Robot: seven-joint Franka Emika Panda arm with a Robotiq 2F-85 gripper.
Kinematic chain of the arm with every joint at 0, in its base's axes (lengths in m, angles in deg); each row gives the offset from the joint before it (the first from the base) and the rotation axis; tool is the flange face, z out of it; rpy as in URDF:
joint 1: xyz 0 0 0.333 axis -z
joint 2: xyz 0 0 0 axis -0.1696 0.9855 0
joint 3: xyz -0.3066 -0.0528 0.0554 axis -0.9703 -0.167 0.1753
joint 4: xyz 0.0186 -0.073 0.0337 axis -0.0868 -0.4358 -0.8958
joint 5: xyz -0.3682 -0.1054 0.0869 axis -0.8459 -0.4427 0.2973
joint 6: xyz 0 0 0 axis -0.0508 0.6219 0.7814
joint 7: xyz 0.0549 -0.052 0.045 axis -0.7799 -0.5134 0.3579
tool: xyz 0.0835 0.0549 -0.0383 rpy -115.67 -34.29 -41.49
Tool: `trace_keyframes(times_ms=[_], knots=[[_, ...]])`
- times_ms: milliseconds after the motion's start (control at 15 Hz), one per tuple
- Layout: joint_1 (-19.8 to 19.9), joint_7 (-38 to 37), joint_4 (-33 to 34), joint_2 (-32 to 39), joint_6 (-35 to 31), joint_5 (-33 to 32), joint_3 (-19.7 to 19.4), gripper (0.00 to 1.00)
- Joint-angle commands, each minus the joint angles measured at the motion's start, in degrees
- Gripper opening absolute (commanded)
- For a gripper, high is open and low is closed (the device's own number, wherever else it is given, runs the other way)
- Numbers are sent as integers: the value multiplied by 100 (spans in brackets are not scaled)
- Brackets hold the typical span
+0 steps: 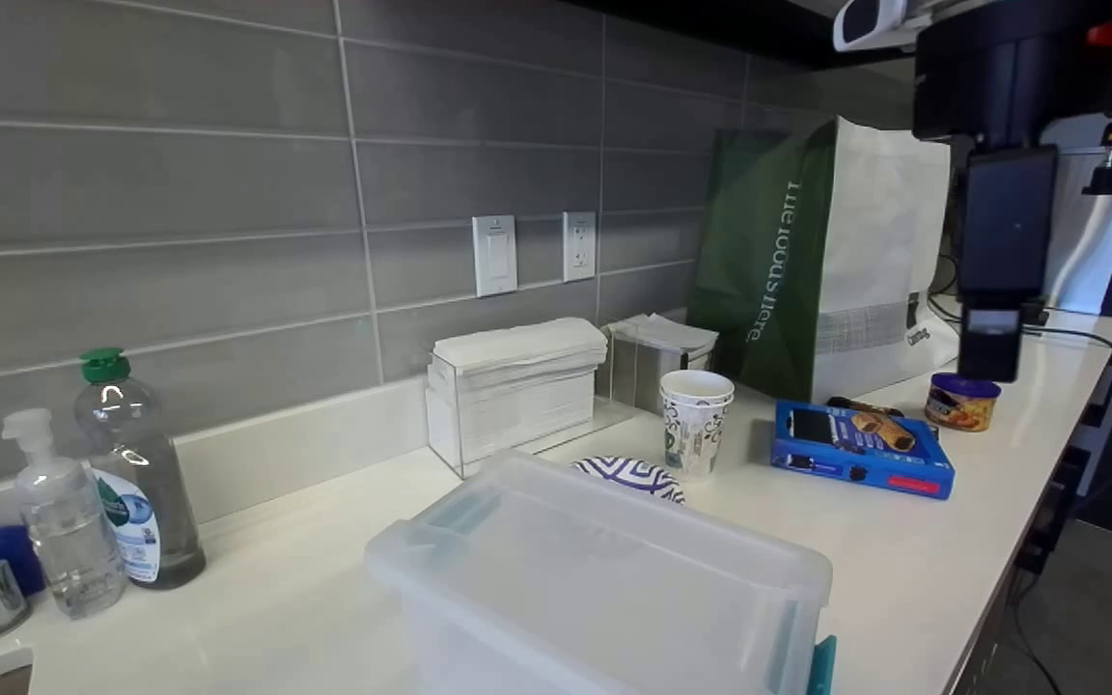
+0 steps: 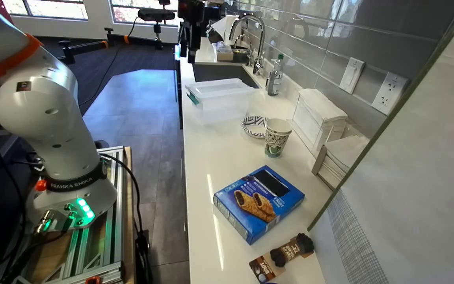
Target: Move the storage bin lid to the counter
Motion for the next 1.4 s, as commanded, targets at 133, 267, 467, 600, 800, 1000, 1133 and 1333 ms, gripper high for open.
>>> trace_keyframes(times_ms=[133, 267, 467, 600, 800, 1000, 1133, 1333], knots=[[-75, 788, 227, 868, -1411, 704, -563, 100], [-131, 1138, 162, 1183, -2006, 1138, -712, 100], [-197, 1744, 126, 1741, -2470, 1647, -846, 100], [-243, 2394, 111, 2071, -2628, 2057, -920, 100], [-202, 3020, 123, 2467, -2761, 2585, -941, 84], [-128, 3413, 166, 2724, -2748, 2887, -931, 62], [-86, 3578, 187, 2811, -2720, 3005, -929, 55], [-31, 3720, 193, 2875, -2733, 3030, -926, 51]])
